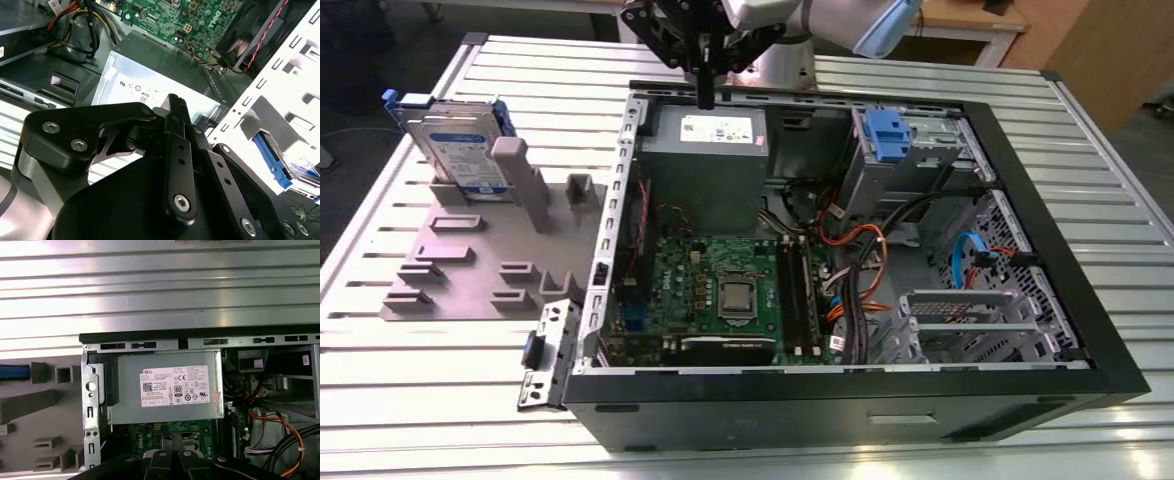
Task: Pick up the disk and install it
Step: 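Reach for the disk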
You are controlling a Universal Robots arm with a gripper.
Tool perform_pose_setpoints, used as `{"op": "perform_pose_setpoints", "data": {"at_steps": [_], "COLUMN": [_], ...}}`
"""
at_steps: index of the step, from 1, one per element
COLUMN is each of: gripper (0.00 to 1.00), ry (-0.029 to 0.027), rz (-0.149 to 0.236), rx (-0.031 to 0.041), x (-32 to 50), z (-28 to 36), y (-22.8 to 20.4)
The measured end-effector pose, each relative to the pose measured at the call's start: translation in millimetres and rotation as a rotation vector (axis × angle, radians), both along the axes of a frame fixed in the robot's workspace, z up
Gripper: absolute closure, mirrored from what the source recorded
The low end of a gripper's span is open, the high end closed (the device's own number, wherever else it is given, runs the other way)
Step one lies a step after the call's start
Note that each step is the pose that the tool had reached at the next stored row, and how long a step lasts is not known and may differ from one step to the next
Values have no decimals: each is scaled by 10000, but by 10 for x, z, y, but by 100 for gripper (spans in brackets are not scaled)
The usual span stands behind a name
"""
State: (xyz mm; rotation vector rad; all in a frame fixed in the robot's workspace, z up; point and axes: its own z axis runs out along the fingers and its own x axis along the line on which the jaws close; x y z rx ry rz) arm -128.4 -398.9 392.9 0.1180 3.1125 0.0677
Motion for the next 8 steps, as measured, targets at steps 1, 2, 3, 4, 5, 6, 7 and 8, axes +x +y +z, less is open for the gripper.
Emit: {"op": "perform_pose_setpoints", "data": {"at_steps": [1, 2, 3, 4, 5, 6, 7, 8], "gripper": [89, 89, 89, 89, 89, 89, 89, 89], "ry": [0, 0, 0, 1, 0, 0, -1, -1], "rz": [0, 0, 1, 0, 0, 0, -1, -2], "rx": [0, 0, -1, -1, 0, 0, 1, 2], "x": [-4, -8, -9, -13, -14, -15, -17, -20], "z": [-1, -1, -1, -2, -2, -2, -3, -3], "y": [0, 0, 0, 0, 0, 0, 0, 0]}}
